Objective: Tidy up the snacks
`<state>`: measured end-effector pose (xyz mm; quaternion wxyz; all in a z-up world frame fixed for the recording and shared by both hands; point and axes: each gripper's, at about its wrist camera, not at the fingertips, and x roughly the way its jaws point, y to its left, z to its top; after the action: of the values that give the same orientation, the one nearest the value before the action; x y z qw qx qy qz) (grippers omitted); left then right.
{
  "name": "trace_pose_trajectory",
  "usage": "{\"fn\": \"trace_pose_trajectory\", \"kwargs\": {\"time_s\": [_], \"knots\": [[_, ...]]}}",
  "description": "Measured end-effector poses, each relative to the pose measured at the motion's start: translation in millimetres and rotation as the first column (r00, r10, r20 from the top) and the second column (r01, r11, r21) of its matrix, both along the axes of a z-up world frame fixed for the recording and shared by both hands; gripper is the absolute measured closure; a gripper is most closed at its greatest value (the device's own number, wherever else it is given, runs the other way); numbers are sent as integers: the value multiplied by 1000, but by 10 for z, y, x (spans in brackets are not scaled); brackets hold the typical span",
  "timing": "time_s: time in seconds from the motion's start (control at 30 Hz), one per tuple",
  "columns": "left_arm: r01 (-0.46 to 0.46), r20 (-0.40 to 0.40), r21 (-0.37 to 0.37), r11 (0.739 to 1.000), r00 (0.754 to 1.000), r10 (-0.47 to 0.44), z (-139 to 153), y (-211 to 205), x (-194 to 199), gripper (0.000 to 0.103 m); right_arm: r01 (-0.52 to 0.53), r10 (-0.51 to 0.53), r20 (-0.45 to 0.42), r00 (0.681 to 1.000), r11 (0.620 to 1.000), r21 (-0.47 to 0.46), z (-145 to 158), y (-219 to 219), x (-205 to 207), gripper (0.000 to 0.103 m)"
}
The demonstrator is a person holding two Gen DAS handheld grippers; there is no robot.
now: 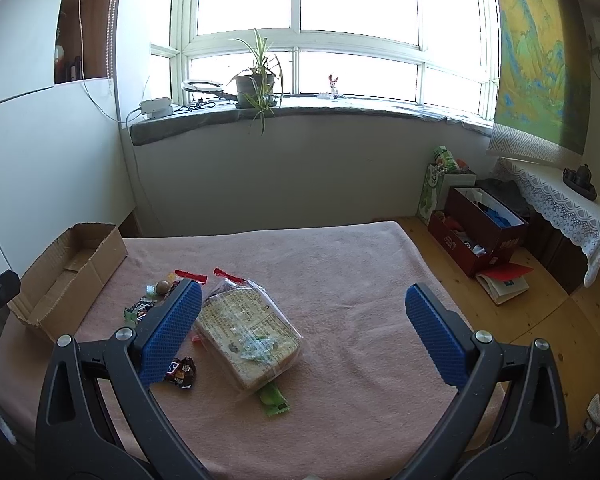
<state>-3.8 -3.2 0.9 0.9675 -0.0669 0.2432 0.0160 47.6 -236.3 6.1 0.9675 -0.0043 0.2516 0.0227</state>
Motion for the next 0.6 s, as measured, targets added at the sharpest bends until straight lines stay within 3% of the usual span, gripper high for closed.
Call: {"fn": "trace_pose_trajectory", "kwargs": {"time_s": [0.6], "knots": [[3,-8,-11,1000,1000,-3,-19,7,19,18,-6,6,-13,1000,1000,2,-30,30,25,0]]}}
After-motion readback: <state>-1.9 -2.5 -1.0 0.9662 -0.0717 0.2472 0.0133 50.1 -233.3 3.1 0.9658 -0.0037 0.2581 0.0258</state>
